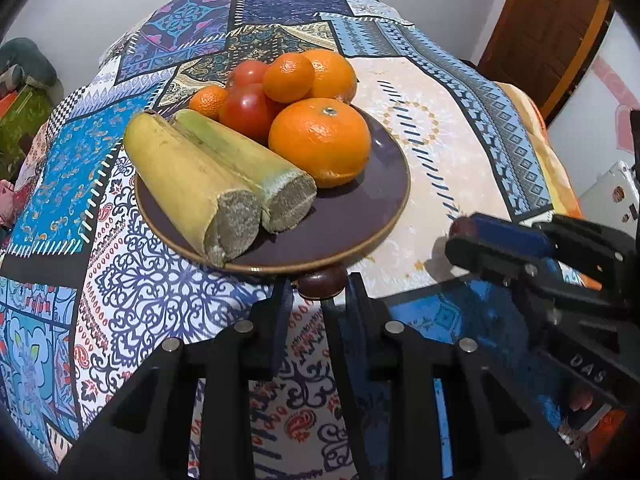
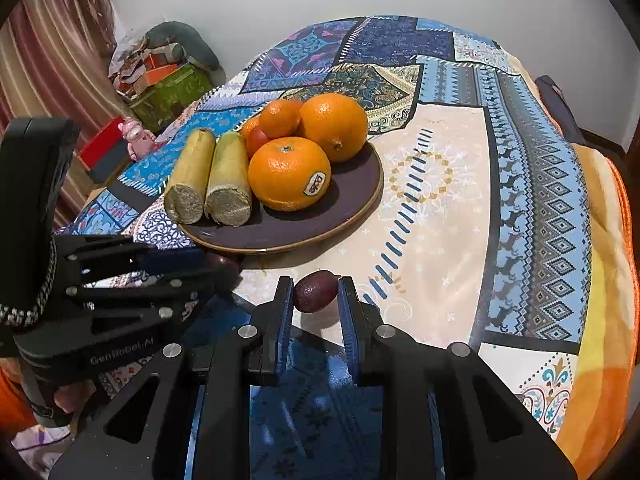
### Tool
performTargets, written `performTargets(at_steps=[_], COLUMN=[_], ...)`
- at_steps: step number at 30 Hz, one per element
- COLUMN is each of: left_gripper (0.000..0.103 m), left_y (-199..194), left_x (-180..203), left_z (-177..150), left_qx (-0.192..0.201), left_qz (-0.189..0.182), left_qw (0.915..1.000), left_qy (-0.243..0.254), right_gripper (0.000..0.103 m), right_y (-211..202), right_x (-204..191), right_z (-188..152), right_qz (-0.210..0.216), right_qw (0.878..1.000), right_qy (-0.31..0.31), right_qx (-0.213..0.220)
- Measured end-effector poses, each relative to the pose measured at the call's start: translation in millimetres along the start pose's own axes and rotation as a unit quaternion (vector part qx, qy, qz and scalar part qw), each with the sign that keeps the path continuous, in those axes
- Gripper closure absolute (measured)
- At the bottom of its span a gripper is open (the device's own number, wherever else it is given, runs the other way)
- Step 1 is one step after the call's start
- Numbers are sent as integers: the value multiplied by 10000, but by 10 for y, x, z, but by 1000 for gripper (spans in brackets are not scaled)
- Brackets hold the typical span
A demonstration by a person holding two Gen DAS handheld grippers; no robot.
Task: Organize fruits
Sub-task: 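Grasp a dark plum with the left gripper while the right gripper grasps another plum, then place both plums on the plate rim beside the bananas and release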
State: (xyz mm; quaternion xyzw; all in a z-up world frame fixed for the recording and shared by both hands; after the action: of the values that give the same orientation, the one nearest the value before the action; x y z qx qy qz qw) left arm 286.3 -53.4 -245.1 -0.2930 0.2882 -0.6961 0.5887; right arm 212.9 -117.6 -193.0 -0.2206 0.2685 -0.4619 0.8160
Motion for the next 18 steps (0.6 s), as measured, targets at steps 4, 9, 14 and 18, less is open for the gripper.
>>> performTargets(at_steps=[4,9,14,18], left_gripper=[76,76,76,76], left_y=[-97,-289,-397,-336], left_x=[9,8,31,23], left_z=[-38,49,230,304], left_qx=[9,272,546,563], left_qz=[-80,-142,-188,-148], left_qw=[10000,9995,9983,9983], left_qy=[42,-26,-43,-27], right_gripper=[82,82,82,82], right_y=[-34,-41,-10,58], right_x=[-22,-41,-93,-129], right_z=[46,141,218,273], right_qz=[-2,2,25,63], right_qw=[10000,9999,9997,9997], right_qy=[-29,-40,-81,-87], right_qx=[63,151,212,230])
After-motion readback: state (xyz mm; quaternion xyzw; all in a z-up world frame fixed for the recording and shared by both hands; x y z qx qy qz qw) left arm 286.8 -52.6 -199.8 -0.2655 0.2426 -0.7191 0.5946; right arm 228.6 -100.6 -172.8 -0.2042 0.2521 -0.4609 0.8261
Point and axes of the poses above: each gripper's, at about its wrist camera, not at the fingertips, and y roughly the way its jaws point, x to its right, z to its top, the point moved 4 cm from there along y, roughly the way its jaws point, and after that the axes turned 13 degrees about x, right-handed, at the moved point
